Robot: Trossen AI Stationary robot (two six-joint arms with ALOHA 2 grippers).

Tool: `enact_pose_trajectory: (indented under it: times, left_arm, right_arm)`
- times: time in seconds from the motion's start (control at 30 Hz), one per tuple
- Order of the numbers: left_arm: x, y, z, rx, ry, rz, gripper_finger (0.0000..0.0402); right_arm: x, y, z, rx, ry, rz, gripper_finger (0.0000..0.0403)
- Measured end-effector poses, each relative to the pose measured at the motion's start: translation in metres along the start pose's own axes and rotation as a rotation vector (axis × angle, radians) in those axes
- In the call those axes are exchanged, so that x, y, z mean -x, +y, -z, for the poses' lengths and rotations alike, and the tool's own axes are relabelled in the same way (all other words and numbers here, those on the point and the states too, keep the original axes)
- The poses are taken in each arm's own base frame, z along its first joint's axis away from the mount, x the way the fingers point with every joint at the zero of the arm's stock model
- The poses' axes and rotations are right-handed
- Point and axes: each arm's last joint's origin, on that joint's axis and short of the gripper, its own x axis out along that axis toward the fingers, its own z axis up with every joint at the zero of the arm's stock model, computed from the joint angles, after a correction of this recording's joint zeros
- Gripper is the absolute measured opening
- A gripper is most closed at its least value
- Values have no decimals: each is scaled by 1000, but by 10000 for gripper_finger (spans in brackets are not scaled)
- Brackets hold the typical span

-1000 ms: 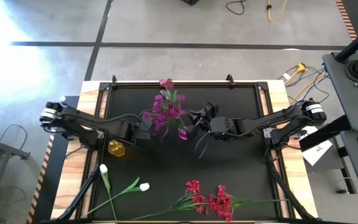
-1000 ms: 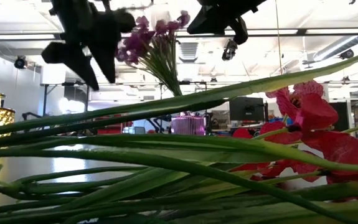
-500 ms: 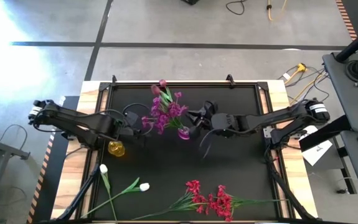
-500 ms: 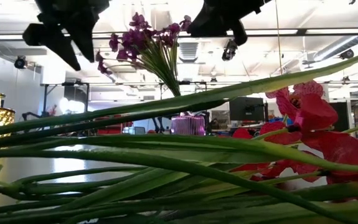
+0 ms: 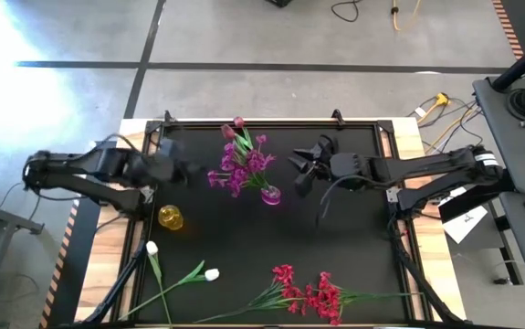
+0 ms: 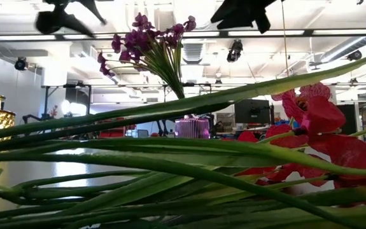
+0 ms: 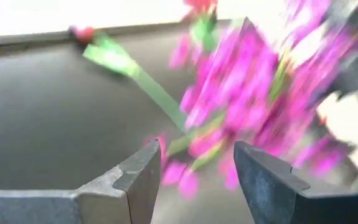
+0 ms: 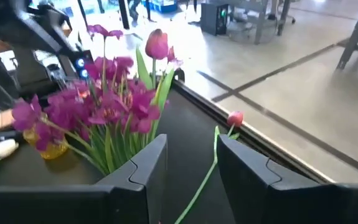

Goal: Sort flowers into vase by color
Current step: Put the left red tulip into the violet flower vase

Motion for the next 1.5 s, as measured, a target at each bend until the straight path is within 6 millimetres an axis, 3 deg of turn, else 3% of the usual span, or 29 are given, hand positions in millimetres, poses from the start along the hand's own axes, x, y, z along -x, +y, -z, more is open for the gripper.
enact_pose_trajectory:
  times: [0.1,0.23,0.47,0.6,0.77,1.13,1.3,1.5]
  left_arm:
    - [-6,5,-15,99,-106,103,187]
    - [-31,18,-22,231,-147,203,187]
    - [-84,27,-8,322,-235,402,187]
    - [-105,30,3,312,-210,370,187]
    - [-121,24,3,293,-235,379,187]
    - [-147,-2,-15,221,-279,379,185]
    - [-153,-14,-23,156,-292,380,146]
    - [-153,-27,-33,92,-296,410,45]
  right_arm:
    - [4,-2,-3,-6,-15,10,130]
    - [5,-3,-3,-3,-13,11,134]
    - [4,-2,-1,3,-1,12,138]
    - [5,-3,0,9,8,14,134]
    - [4,-3,0,9,8,14,133]
    - [4,-2,0,-20,9,14,130]
    - [5,-2,0,-33,9,14,128]
    - [5,-2,0,-33,9,11,132]
